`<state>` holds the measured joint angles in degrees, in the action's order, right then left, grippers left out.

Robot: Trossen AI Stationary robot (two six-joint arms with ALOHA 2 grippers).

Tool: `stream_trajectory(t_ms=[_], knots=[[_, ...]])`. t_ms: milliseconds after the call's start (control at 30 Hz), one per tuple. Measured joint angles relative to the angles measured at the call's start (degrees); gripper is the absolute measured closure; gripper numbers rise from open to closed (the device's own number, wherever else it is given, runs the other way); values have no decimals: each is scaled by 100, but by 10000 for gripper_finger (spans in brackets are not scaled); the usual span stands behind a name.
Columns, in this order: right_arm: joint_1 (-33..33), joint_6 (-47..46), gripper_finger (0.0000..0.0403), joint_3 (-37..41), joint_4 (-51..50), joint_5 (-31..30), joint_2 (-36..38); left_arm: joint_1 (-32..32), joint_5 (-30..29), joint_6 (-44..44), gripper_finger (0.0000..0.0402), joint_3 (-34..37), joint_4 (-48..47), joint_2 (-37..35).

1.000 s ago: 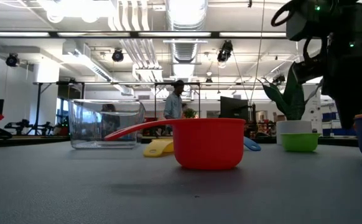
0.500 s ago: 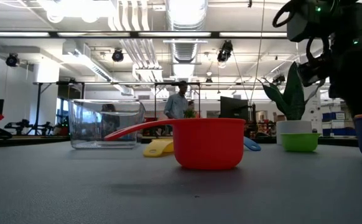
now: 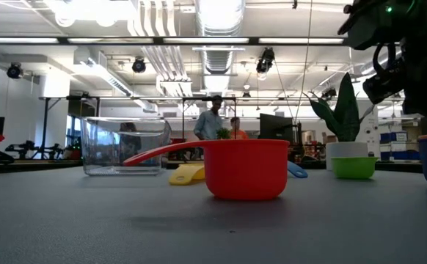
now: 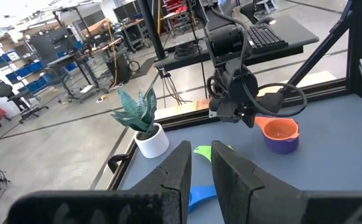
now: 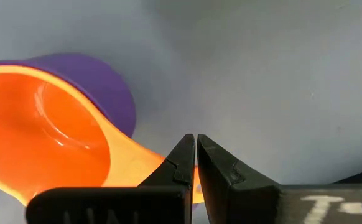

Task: Nest measuring cups in basket
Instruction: Stack the orange measuring cup on top of the violet measuring cup, then stack the red measuring cup on top of the orange measuring cup

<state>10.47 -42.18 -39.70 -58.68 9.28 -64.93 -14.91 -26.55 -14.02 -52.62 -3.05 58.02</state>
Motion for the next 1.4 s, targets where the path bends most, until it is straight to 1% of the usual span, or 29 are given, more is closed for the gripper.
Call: stream_trajectory(t_ms=[200, 500, 633, 1100, 1133, 1200, 1300, 1400], knots=[[206, -240, 394, 0, -16, 165, 0, -1, 0, 0, 357, 0, 4, 0], [414, -544, 394, 0, -102, 178, 0, -1, 0, -2, 357, -2, 48, 0], [488, -663, 394, 0, -103, 280, 0, 1, 0, -2, 357, -2, 48, 0], [491, -694, 394, -47, -135, 200, 96, 1, 0, -3, 357, -2, 48, 0], [491, -695, 394, -96, -140, 104, 135, -1, 0, 8, 357, -2, 48, 0], [492, -692, 394, -244, -252, -301, 211, -1, 2, 71, 357, -3, 50, 22], [491, -602, 394, -510, -391, -1150, 358, -12, 4, 129, 357, -7, 54, 119], [489, -323, 394, -732, -290, -1923, 538, -16, 7, 215, 357, -7, 98, 300]])
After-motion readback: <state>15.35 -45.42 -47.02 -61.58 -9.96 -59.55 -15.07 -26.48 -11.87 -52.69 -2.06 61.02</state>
